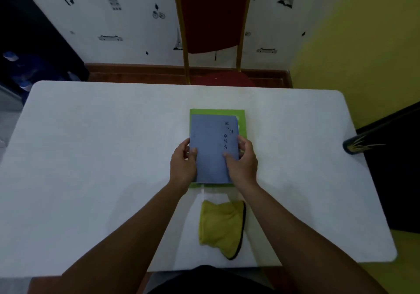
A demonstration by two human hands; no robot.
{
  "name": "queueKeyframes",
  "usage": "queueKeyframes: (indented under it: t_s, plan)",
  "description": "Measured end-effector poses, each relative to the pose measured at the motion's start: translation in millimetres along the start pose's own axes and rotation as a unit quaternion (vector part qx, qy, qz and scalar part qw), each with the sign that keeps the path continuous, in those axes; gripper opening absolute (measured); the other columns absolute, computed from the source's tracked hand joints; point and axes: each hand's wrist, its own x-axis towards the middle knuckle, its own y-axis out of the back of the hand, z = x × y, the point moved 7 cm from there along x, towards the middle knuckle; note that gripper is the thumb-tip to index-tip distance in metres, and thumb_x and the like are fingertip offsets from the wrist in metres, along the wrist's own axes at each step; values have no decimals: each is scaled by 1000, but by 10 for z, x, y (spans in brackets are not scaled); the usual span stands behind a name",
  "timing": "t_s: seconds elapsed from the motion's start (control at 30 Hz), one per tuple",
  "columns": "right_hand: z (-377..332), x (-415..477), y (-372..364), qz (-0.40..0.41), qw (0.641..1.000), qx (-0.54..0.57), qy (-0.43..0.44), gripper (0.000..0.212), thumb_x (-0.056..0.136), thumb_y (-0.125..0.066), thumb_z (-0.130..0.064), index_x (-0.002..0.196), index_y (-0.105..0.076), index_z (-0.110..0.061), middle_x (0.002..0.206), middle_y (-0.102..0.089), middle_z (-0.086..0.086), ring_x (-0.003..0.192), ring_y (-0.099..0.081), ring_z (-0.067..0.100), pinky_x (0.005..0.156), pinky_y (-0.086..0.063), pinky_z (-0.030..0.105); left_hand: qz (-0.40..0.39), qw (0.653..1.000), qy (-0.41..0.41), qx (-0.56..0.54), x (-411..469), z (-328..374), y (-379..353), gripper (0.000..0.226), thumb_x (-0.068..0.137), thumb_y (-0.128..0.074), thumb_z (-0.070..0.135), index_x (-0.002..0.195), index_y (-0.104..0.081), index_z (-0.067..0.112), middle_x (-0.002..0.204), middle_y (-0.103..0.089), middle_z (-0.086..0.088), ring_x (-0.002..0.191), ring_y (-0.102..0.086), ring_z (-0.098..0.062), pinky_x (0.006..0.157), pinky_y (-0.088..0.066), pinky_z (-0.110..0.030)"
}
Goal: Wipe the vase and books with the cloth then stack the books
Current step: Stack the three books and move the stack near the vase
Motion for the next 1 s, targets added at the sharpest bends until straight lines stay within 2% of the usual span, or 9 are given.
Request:
queueKeyframes:
  t_s: [0.1, 0.23, 0.3, 0.4, 0.53, 0.63, 0.73, 0.83, 1.0]
  plan:
    - [62, 122, 42, -10, 1000, -23, -10, 59, 90, -74, -12, 143, -51, -25, 138, -61, -3, 114, -63, 15, 71, -46, 10, -15, 998, -21, 55, -3, 79, -94, 33, 104, -57, 19, 137, -57, 23, 111, -65, 9, 91, -65, -8, 71, -58, -19]
    - [167, 166, 43, -14, 997, -72, 1, 56, 90, -73, -17, 141, -52, -25, 140, -54, -1, 127, -51, 18, 95, -47, 28, -29, 987, -32, 153, 109, -97, -173, 51, 96, -62, 36, 143, -56, 17, 124, -65, -7, 108, -65, -23, 90, -62, -42]
    - [226, 155, 36, -15, 996, -86, 7, 54, 91, -73, -19, 140, -53, -26, 139, -52, -2, 128, -44, 15, 101, -43, 29, -33, 984, -21, 176, 124, -162, -187, 55, 97, -61, 37, 148, -51, 17, 127, -58, -10, 114, -59, -24, 96, -58, -42]
    - [261, 161, 43, -8, 999, -54, -2, 54, 91, -74, -17, 139, -54, -25, 137, -55, -1, 118, -53, 11, 97, -52, 31, -39, 982, -23, 185, 77, -38, -183, 54, 100, -63, 26, 150, -47, 14, 126, -52, -13, 110, -52, -17, 92, -49, -29]
    - [295, 227, 65, -19, 999, -32, -15, 60, 86, -80, -17, 139, -52, -24, 131, -60, -4, 116, -62, 15, 83, -51, 20, -28, 984, -20, 178, 109, -56, -137, 53, 98, -67, 28, 147, -50, 16, 121, -52, -8, 111, -54, -20, 93, -50, -32]
    - [345, 325, 154, 5, 998, -56, -39, 77, 81, -83, -38, 145, -44, -25, 138, -53, -3, 127, -50, 17, 101, -48, 35, 30, 988, 11, 152, 151, -106, -29, 61, 96, -68, 39, 149, -48, 15, 136, -51, -10, 128, -51, -26, 107, -48, -45]
    - [428, 419, 128, -15, 989, -107, -101, 94, 72, -79, -63, 149, -41, -23, 144, -46, 1, 136, -42, 24, 112, -43, 50, 28, 991, 73, 105, 186, -119, -58, 72, 95, -67, 47, 154, -40, 16, 147, -49, -10, 132, -53, -27, 106, -49, -43]
    - [413, 480, 82, -33, 985, -127, -110, 91, 58, -76, -73, 131, -58, -21, 129, -49, 0, 121, -56, 25, 101, -55, 50, 29, 991, 125, 39, 241, -108, -118, 82, 89, -72, 54, 155, -38, 18, 146, -55, -8, 126, -58, -27, 105, -51, -44]
    - [483, 561, 114, -44, 987, -83, -130, 92, 43, -87, -75, 120, -69, -29, 122, -64, -3, 101, -70, 17, 85, -64, 40, 40, 973, 224, -39, 329, -221, -140, 118, 64, -90, 55, 156, -33, 11, 146, -55, -11, 124, -60, -32, 104, -53, -50]
